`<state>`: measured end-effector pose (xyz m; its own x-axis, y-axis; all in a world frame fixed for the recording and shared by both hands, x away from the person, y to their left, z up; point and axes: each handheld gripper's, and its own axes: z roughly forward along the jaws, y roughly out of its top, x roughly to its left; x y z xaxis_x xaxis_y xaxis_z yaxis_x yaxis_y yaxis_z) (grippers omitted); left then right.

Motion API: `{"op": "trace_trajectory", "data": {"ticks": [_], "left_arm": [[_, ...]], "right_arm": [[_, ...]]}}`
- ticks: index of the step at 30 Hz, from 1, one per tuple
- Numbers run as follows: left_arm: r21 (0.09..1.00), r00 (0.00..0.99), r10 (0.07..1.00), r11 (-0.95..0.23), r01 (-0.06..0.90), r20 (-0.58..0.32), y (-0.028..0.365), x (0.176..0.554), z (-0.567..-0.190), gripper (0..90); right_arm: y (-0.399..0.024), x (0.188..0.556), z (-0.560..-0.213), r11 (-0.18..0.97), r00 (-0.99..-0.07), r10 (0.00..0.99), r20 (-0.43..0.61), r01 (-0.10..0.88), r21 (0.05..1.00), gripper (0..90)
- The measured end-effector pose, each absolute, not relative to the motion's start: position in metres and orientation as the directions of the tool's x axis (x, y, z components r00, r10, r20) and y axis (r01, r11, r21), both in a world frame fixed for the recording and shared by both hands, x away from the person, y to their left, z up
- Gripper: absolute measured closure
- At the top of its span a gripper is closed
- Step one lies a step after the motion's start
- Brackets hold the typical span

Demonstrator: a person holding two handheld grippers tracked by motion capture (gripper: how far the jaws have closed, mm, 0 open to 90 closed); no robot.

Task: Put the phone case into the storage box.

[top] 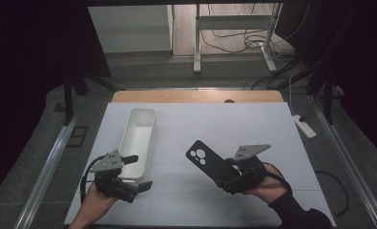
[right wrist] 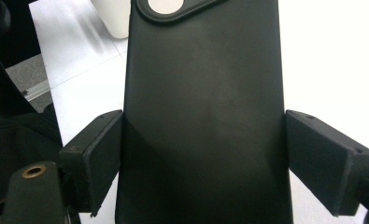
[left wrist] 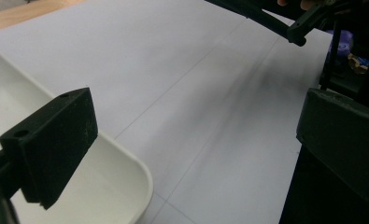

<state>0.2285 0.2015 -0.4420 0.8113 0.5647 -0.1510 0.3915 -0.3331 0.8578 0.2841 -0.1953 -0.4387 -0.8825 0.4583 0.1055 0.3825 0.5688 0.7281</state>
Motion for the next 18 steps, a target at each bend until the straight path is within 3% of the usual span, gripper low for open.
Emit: {"op": "trace_trajectory", "data": {"ticks": [18], "left_arm": [[0.868, 0.863, 0.482, -0.353, 0.350, -0.152, 0.169, 0.249, -0.438, 0.0]], "right_arm": [[-0.226, 0.262, -0.439, 0.523, -0.873, 0.472, 0.126, 0.393, 0.756, 15.3]]}}
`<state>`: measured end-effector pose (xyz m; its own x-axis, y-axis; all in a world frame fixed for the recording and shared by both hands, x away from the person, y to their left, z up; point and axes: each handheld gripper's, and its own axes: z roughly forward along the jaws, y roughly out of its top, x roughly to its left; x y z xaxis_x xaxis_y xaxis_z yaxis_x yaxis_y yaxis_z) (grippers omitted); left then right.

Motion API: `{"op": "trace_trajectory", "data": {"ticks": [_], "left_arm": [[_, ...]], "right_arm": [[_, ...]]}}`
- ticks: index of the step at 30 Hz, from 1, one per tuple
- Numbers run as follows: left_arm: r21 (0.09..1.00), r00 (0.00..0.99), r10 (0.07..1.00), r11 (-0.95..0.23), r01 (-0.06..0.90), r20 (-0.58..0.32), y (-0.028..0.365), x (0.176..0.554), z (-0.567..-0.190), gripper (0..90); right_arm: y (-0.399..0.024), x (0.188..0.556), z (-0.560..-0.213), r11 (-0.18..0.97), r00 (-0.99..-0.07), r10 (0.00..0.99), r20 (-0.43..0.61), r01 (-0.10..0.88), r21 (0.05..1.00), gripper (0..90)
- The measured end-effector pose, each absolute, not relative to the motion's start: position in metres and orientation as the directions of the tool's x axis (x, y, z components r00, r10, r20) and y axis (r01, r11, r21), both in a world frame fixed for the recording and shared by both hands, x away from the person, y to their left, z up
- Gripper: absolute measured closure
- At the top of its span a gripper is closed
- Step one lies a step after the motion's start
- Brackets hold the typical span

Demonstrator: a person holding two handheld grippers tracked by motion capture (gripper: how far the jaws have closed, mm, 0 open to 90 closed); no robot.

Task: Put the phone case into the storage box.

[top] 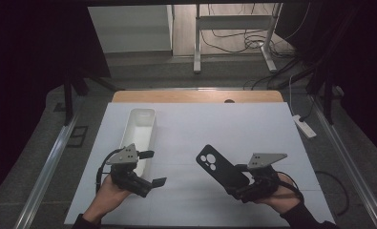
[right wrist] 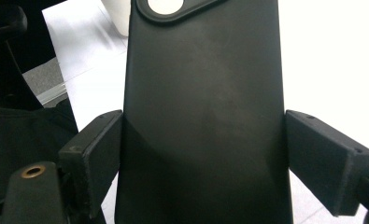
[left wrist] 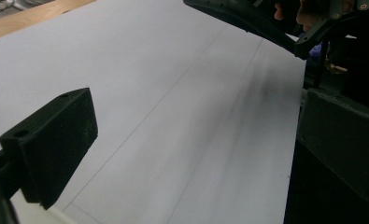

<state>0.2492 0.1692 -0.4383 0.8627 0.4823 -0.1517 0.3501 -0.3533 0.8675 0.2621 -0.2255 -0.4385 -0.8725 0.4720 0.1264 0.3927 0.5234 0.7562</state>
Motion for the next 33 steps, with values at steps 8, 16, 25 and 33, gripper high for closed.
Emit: {"op": "trace_trajectory", "data": {"ticks": [8, 16, 25, 33], "left_arm": [[0.861, 0.876, 0.455, -0.370, 0.349, -0.160, 0.155, 0.253, -0.439, 0.0], [0.868, 0.899, 0.405, -0.372, 0.329, -0.167, 0.142, 0.252, -0.442, 0.0], [0.873, 0.913, 0.360, -0.362, 0.326, -0.192, 0.139, 0.250, -0.446, 0.0], [0.877, 0.928, 0.320, -0.371, 0.307, -0.190, 0.134, 0.251, -0.447, 0.0]], "right_arm": [[-0.229, 0.255, -0.438, 0.518, -0.879, 0.459, 0.131, 0.384, 0.764, 15.2], [-0.223, 0.249, -0.440, 0.519, -0.892, 0.428, 0.147, 0.375, 0.768, 15.1], [-0.215, 0.245, -0.442, 0.522, -0.911, 0.381, 0.156, 0.351, 0.777, 15.1], [-0.204, 0.240, -0.441, 0.524, -0.930, 0.333, 0.158, 0.321, 0.789, 15.1]]}}
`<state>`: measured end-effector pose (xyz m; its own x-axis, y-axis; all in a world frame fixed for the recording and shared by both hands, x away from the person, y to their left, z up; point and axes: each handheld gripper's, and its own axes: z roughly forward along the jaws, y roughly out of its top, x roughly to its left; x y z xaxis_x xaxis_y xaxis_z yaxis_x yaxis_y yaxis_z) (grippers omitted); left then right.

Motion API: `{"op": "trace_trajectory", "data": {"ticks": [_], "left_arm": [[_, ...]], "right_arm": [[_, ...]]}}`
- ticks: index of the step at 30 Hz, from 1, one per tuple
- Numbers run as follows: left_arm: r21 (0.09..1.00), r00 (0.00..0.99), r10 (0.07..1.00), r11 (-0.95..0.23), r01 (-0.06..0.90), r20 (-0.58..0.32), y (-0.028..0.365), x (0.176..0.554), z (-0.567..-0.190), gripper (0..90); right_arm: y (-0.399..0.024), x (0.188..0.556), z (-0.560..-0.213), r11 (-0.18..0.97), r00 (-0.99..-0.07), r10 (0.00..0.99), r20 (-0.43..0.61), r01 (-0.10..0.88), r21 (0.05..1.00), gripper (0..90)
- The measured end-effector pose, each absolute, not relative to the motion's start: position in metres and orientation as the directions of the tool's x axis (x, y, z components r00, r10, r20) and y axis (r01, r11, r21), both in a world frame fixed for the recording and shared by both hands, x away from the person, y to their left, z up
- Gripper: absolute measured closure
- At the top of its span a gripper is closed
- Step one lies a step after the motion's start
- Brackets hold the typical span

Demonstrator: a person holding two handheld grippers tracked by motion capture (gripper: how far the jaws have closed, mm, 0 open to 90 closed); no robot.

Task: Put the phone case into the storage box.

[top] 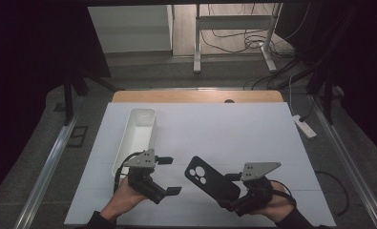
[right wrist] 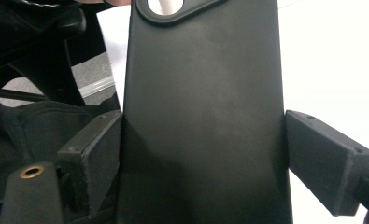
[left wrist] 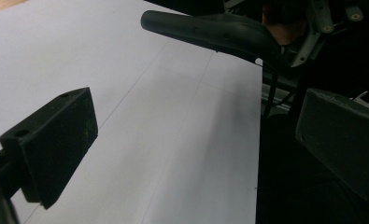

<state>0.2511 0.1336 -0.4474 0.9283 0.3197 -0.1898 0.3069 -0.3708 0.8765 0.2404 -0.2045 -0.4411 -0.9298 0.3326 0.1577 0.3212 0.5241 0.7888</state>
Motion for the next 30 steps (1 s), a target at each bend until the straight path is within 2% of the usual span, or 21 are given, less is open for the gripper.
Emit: {"op": "trace_trajectory", "data": {"ticks": [15, 30], "left_arm": [[0.889, 0.960, 0.227, -0.387, 0.244, -0.165, 0.123, 0.250, -0.445, 0.1], [0.904, 0.974, 0.140, -0.366, 0.219, -0.180, 0.121, 0.251, -0.446, 4.5]], "right_arm": [[-0.188, 0.239, -0.440, 0.528, -0.955, 0.249, 0.161, 0.273, 0.804, 15.0], [-0.180, 0.238, -0.441, 0.544, -0.974, 0.167, 0.156, 0.223, 0.809, 14.9]]}}
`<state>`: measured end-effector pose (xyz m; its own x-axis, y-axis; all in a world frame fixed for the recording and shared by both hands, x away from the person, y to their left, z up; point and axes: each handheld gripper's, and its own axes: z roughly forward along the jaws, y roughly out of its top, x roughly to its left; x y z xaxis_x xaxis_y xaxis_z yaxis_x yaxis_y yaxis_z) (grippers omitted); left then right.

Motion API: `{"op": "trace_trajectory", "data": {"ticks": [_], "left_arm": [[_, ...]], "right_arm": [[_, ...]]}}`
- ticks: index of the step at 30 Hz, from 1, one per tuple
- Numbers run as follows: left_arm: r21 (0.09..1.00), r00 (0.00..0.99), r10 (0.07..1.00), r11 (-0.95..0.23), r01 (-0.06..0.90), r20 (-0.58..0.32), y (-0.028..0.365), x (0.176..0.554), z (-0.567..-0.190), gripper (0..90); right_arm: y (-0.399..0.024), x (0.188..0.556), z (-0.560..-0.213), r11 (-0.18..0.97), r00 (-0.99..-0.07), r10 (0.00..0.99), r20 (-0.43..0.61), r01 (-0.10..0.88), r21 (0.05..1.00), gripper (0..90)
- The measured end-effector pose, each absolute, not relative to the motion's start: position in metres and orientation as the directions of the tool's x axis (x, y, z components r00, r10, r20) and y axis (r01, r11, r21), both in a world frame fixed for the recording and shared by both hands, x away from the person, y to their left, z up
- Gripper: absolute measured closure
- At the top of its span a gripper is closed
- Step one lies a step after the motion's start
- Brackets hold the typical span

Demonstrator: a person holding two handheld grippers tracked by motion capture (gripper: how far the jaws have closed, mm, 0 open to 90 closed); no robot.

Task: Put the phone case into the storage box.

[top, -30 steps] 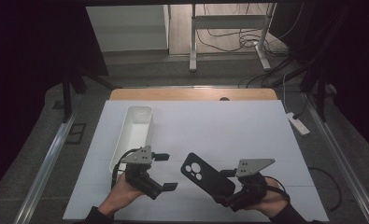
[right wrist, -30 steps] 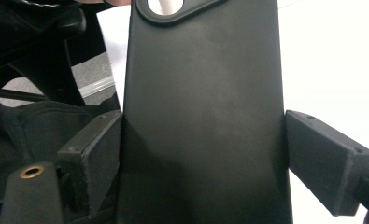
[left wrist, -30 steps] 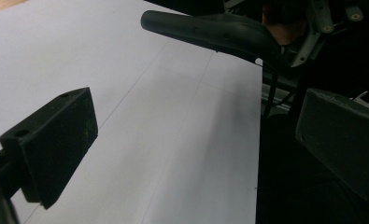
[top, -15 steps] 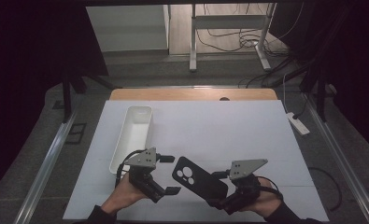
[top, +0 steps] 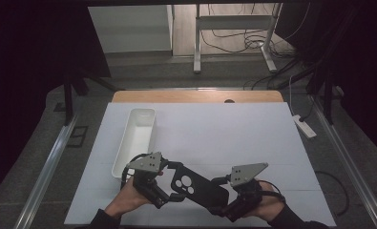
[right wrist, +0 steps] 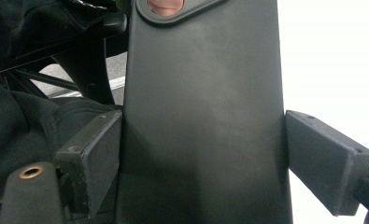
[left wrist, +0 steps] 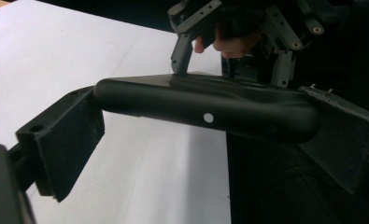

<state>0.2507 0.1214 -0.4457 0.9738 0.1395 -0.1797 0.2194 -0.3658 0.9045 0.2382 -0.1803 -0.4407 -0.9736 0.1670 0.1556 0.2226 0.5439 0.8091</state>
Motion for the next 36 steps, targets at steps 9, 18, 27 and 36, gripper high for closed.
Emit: {"op": "trace_trajectory", "data": {"ticks": [9, 18, 27, 36], "left_arm": [[0.908, 0.978, 0.091, -0.365, 0.207, -0.186, 0.1198, 0.2498, -0.4457, 6.3], [0.915, 0.978, 0.056, -0.344, 0.209, -0.203, 0.1210, 0.2499, -0.4462, 8.6], [0.910, 0.972, 0.035, -0.347, 0.229, -0.231, 0.1232, 0.2517, -0.4460, 13.1], [0.902, 0.968, 0.044, -0.354, 0.246, -0.246, 0.1230, 0.2529, -0.4458, 14.9]], "right_arm": [[-0.1790, 0.2379, -0.4409, 0.545, -0.977, 0.136, 0.166, 0.214, 0.811, 14.9], [-0.1781, 0.2387, -0.4435, 0.559, -0.979, 0.103, 0.179, 0.205, 0.804, 14.7], [-0.1770, 0.2380, -0.4456, 0.575, -0.984, 0.097, 0.150, 0.179, 0.798, 14.3], [-0.1774, 0.2385, -0.4465, 0.578, -0.985, 0.101, 0.140, 0.173, 0.797, 14.4]]}}
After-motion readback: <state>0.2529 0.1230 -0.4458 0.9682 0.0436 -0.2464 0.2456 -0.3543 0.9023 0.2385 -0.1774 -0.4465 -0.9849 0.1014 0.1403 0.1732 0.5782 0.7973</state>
